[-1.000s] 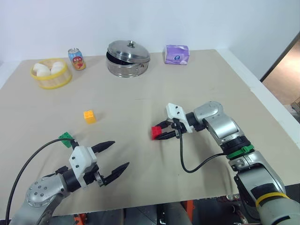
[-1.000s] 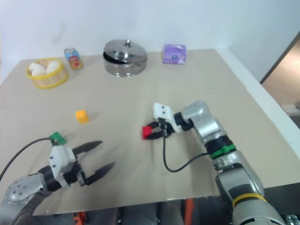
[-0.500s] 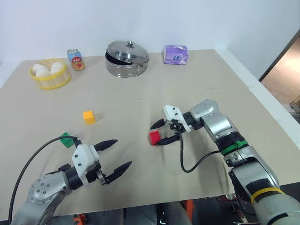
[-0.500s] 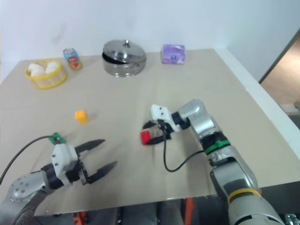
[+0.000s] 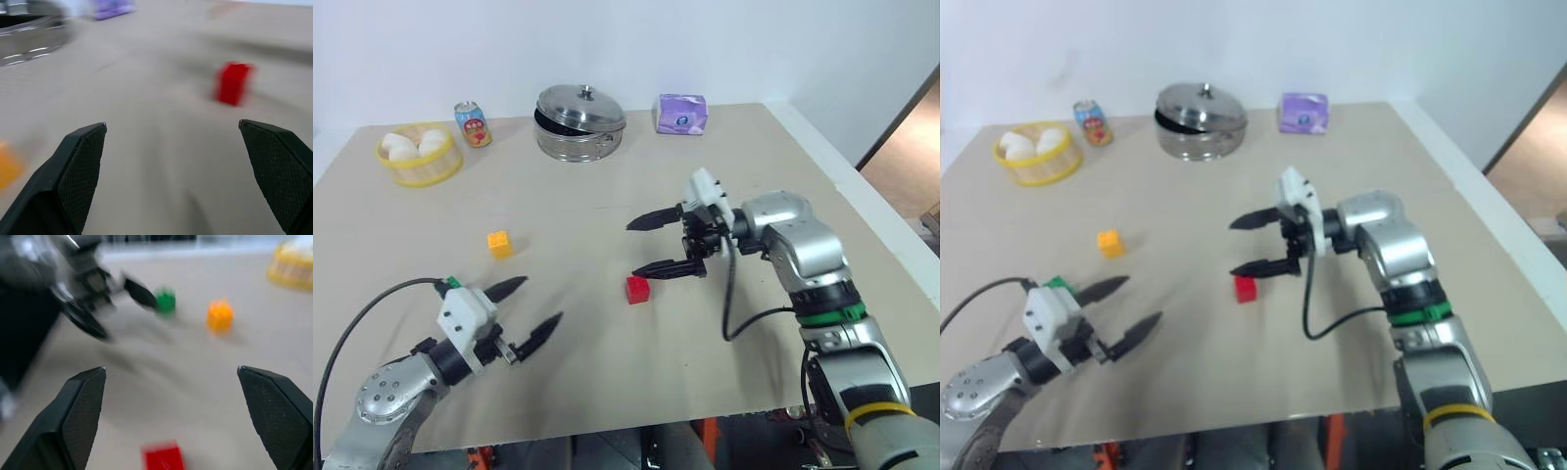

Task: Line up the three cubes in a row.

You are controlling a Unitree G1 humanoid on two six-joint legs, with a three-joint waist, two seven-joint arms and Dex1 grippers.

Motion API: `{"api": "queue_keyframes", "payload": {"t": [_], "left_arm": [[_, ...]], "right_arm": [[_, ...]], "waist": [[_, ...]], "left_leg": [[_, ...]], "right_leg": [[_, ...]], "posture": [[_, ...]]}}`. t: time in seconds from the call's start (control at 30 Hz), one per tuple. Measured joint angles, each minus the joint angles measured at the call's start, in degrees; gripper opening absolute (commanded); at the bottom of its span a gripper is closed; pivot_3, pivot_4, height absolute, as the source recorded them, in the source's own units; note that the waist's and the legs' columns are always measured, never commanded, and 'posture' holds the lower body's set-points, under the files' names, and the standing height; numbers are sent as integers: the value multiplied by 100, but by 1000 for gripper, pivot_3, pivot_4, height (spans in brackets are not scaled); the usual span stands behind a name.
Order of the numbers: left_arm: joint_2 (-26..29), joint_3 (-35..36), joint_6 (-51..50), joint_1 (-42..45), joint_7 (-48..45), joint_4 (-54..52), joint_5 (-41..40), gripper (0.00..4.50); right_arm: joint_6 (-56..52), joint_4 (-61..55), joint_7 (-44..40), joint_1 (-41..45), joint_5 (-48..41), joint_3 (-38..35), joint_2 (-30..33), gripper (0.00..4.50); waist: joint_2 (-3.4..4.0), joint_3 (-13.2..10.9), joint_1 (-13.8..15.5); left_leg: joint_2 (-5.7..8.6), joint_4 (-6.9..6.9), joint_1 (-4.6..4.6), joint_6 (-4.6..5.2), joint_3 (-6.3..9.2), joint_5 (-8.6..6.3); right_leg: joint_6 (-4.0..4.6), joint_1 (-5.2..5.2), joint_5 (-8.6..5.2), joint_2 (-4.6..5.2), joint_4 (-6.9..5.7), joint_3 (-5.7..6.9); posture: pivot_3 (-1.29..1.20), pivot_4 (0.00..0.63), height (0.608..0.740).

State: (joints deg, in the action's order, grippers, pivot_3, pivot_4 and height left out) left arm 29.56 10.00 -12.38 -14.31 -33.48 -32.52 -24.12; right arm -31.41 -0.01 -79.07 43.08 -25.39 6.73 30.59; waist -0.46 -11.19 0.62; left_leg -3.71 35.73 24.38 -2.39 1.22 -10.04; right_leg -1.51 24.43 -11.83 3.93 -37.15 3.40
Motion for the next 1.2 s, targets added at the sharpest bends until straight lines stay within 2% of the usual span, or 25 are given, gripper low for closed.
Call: {"api": "queue_keyframes", "payload": {"t": [0.2, 0.4, 0.67, 0.83, 0.97, 1.07, 1.2], "left_arm": [[-344, -24, -505, 830, 901, 149, 312, 4500], [-670, -50, -1276, 1340, 1582, 194, 344, 4500], [-913, 515, -1382, 830, 2234, -73, 536, 4500], [-614, 1053, -1215, 492, 1750, -73, 298, 4500], [-348, 1781, -1161, 346, 1377, 255, -81, 4500], [-556, 1948, -1156, 264, 1532, 279, -142, 4500], [-1463, 1793, -1100, -102, 2138, -11, -27, 4500]], "right_arm": [[-777, -1330, 784, -849, -710, -174, -39, 4435], [-759, -1664, 1188, -1093, -858, -220, -25, 4435], [-273, -1611, 1306, -1127, -688, -213, 77, 4435], [-35, -1466, 1238, -1171, -575, -68, 108, 4435], [324, -1171, 1027, -1175, -374, 77, 132, 4435], [507, -968, 915, -1163, -280, 163, 153, 4435], [605, -865, 822, -1159, -235, 192, 174, 4435]], "waist": [[-1, 0, -7], [-17, 6, -30], [-21, 5, -23], [-29, 5, -24], [-29, 4, -25], [-35, 5, -24], [-47, 3, -23]], "left_leg": [[2, 18, -3, 1, -4, 1], [0, 29, -8, 1, -6, 1], [-4, 21, -7, 0, -3, 0], [-4, 23, -8, -1, -2, 0], [-4, 22, -6, -1, -2, -1], [-4, 22, -5, -4, -4, -2], [-4, 23, -3, -13, -11, -8]], "right_leg": [[-11, -3, 19, -1, 0, -13], [-13, -1, 31, -17, 0, -33], [-5, 2, 27, -27, 1, -36], [-2, 6, 28, -27, 1, -35], [1, 12, 30, -26, 1, -37], [0, 10, 30, -26, 7, -39], [-2, 9, 30, -27, 11, -49]], "posture": [[0, 150, 740], [0, 150, 740], [0, 150, 740], [0, 150, 740], [0, 150, 740], [0, 150, 740], [0, 150, 740]]}}
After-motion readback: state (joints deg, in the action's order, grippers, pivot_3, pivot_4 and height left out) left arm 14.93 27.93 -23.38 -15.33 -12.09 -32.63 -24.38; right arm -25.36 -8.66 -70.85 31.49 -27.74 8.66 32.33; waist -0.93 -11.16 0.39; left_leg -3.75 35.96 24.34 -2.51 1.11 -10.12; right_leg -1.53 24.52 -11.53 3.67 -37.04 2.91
